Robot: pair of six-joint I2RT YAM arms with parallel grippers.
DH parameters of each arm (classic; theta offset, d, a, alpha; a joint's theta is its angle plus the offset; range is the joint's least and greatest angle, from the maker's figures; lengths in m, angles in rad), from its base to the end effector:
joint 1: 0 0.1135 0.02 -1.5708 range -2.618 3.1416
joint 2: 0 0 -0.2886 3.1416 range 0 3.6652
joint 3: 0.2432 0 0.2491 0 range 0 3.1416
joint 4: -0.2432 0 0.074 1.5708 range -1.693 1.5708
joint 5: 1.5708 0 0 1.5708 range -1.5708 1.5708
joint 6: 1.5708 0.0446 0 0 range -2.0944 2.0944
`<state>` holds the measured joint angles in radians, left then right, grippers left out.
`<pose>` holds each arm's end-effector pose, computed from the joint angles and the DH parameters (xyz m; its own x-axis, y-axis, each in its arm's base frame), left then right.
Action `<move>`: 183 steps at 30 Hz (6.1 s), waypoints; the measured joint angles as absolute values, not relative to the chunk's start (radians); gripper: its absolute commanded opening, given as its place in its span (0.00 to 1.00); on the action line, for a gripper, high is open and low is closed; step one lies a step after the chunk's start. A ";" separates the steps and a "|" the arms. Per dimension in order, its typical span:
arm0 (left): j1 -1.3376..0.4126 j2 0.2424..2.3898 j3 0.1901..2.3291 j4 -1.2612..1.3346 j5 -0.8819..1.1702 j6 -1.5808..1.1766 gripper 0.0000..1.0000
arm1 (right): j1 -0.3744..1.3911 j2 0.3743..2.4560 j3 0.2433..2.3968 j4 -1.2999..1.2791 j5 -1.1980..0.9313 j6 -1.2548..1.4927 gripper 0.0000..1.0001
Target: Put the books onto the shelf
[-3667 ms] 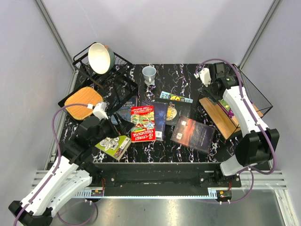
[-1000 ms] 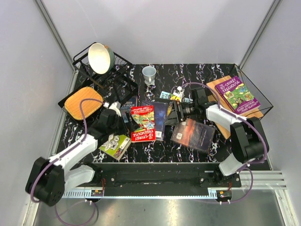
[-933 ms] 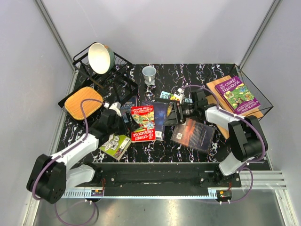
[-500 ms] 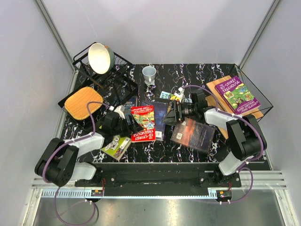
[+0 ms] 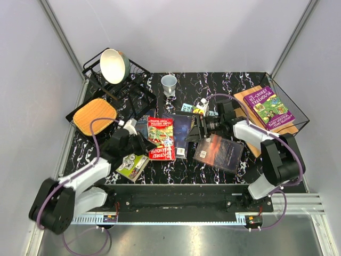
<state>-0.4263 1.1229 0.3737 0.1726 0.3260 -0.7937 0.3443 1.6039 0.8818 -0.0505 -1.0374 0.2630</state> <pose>0.1856 -0.1000 0.1895 -0.8016 -0.3777 -0.4634 0.0922 0.6877 -0.7201 0.2881 0.1441 0.2197 -0.8300 -0.1572 -0.5352 -0.5554 0.3224 0.7665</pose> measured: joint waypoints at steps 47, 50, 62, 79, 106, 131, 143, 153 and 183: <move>-0.749 0.941 0.620 0.494 0.229 -0.990 0.00 | 0.368 1.288 1.446 -0.604 -1.028 0.189 0.42; -0.774 0.964 0.633 0.524 0.226 -0.990 0.02 | 0.367 1.289 1.398 -0.560 -1.024 0.248 0.00; -0.792 0.779 0.734 0.097 0.025 -0.740 0.99 | 0.337 1.388 2.026 -1.029 -0.380 -0.373 0.00; -0.785 0.453 0.611 -0.360 -0.167 -0.586 0.99 | 0.088 1.368 1.887 -1.158 0.368 -0.944 0.00; -0.785 0.343 0.561 -0.392 -0.165 -0.574 0.99 | 0.030 1.483 1.595 -1.151 0.420 -0.854 0.56; -0.785 0.343 0.559 -0.395 -0.162 -0.587 0.99 | 0.004 1.608 1.671 -1.200 0.271 -0.727 0.70; -0.785 0.342 0.545 -0.398 -0.162 -0.595 0.99 | -0.035 1.669 1.726 -1.211 0.214 -0.685 0.69; -0.785 0.342 0.545 -0.398 -0.161 -0.595 0.99 | -0.036 1.684 1.749 -1.219 0.215 -0.653 0.69; -0.780 0.552 0.549 -0.353 -0.119 -0.603 0.99 | -0.043 1.553 1.797 -1.211 -0.306 -0.534 0.80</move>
